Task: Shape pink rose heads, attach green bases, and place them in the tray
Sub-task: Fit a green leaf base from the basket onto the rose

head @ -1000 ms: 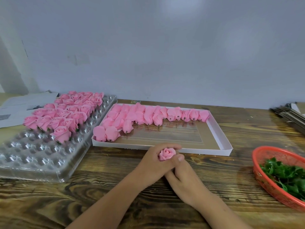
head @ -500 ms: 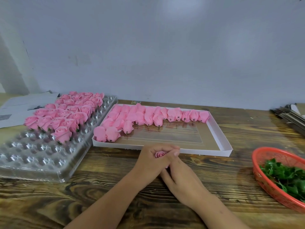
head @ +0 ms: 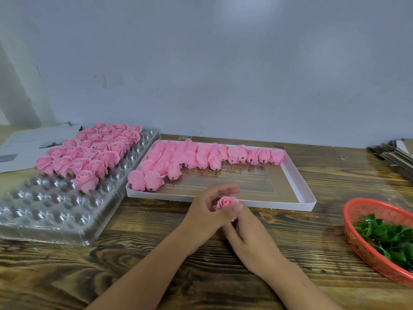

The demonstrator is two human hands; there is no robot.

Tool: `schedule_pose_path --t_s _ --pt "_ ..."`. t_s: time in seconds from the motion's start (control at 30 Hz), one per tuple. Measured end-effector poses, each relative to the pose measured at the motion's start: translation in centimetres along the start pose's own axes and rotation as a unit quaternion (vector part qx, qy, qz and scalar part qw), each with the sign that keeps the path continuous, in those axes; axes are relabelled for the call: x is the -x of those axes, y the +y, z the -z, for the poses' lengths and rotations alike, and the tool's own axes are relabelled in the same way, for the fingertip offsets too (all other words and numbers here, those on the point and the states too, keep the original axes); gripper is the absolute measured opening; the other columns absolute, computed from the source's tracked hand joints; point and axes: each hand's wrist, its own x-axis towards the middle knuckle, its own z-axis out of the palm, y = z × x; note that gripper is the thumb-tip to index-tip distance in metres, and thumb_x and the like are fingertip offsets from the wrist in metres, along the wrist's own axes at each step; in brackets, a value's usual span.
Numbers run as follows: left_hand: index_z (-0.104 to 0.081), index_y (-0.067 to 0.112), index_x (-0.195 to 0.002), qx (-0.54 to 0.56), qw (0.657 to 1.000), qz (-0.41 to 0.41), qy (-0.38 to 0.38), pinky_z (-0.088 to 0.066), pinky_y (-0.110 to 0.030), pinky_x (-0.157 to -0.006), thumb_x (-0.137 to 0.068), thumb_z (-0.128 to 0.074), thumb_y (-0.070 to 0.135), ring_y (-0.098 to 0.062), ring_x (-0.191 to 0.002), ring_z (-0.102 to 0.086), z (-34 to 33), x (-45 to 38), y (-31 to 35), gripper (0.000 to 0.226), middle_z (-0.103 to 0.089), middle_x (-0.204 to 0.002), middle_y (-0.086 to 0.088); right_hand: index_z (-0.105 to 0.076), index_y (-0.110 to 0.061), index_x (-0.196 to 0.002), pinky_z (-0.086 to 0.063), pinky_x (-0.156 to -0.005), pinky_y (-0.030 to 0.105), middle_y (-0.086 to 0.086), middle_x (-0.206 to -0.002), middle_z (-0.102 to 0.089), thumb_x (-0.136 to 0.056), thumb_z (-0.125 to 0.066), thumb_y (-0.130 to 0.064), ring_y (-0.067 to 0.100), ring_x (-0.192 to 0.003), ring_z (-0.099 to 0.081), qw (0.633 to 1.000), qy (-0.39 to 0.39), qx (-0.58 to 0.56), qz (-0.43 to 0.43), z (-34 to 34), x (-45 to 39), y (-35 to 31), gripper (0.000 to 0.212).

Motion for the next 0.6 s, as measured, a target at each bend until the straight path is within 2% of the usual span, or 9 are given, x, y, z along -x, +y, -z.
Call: schedule_pose_path --t_s 0.1,0.17,0.27,0.33,0.4,0.5,0.6 --pt "-0.08 0.025 -0.1 0.027 0.999 -0.012 0.016 -0.053 -0.019 -0.089 -0.086 -0.073 0.038 -0.011 -0.111 -0.069 0.1 0.1 0.2 0.021 -0.075 -0.117 0.005 -0.039 -0.053 -0.115 -0.045 -0.074 0.01 -0.027 -0.108 -0.054 -0.102 -0.039 -0.049 -0.002 -0.099 -0.058 0.999 -0.012 0.027 0.012 0.0 0.0 -0.2 0.014" --pt "-0.08 0.02 -0.096 0.015 1.0 -0.016 0.007 -0.054 -0.019 -0.088 -0.086 -0.071 0.03 -0.011 -0.107 -0.071 0.1 0.1 0.0 0.016 -0.077 -0.112 0.004 -0.034 -0.057 -0.109 -0.042 -0.07 0.006 -0.035 -0.104 -0.051 -0.101 -0.038 -0.05 -0.006 -0.095 -0.056 0.999 -0.015 0.034 0.016 -0.2 0.1 -0.2 0.012" --pt "-0.08 0.02 -0.094 -0.029 0.999 -0.023 -0.012 -0.054 -0.018 -0.088 -0.091 -0.073 0.013 -0.009 -0.105 -0.071 0.0 -0.1 -0.5 0.01 -0.078 -0.108 0.007 -0.042 -0.05 -0.114 -0.047 -0.07 0.01 -0.034 -0.099 -0.054 -0.099 -0.037 -0.053 -0.006 -0.093 -0.058 0.999 -0.024 0.03 -0.002 -0.3 0.1 0.1 0.016" --pt "-0.081 0.027 -0.093 -0.059 0.998 -0.025 -0.017 -0.053 -0.016 -0.089 -0.091 -0.074 0.015 -0.007 -0.105 -0.07 0.0 -0.1 -0.7 0.014 -0.077 -0.108 0.01 -0.047 -0.047 -0.117 -0.051 -0.074 0.015 -0.03 -0.101 -0.057 -0.099 -0.037 -0.053 -0.004 -0.095 -0.06 0.999 -0.026 0.028 -0.007 -0.3 0.1 0.3 0.022" --pt "-0.079 0.032 -0.101 -0.066 0.997 -0.017 -0.028 -0.052 -0.015 -0.089 -0.089 -0.075 0.028 -0.006 -0.106 -0.069 0.2 -0.1 -0.7 0.013 -0.076 -0.109 0.012 -0.05 -0.046 -0.118 -0.052 -0.077 0.017 -0.026 -0.104 -0.059 -0.099 -0.038 -0.053 -0.002 -0.098 -0.06 0.999 -0.025 0.02 -0.006 -0.2 0.1 0.3 0.023" --pt "-0.068 0.039 -0.121 -0.084 0.995 -0.002 -0.059 -0.051 -0.016 -0.092 -0.08 -0.079 0.049 -0.004 -0.113 -0.066 0.4 -0.3 -0.9 0.044 -0.072 -0.117 0.016 -0.05 -0.05 -0.119 -0.051 -0.082 0.015 -0.024 -0.111 -0.06 -0.098 -0.043 -0.051 0.001 -0.104 -0.06 1.0 0.017 -0.01 -0.007 0.1 0.1 0.2 0.022" --pt "-0.058 0.051 -0.128 -0.085 0.994 0.005 -0.069 -0.054 -0.027 -0.097 -0.071 -0.085 0.052 -0.006 -0.119 -0.062 0.7 -0.3 -1.1 0.063 -0.067 -0.123 0.019 -0.052 -0.053 -0.114 -0.052 -0.076 0.019 -0.023 -0.106 -0.064 -0.095 -0.045 -0.055 0.002 -0.098 -0.062 0.997 0.073 -0.016 -0.024 0.4 0.2 0.5 0.02"
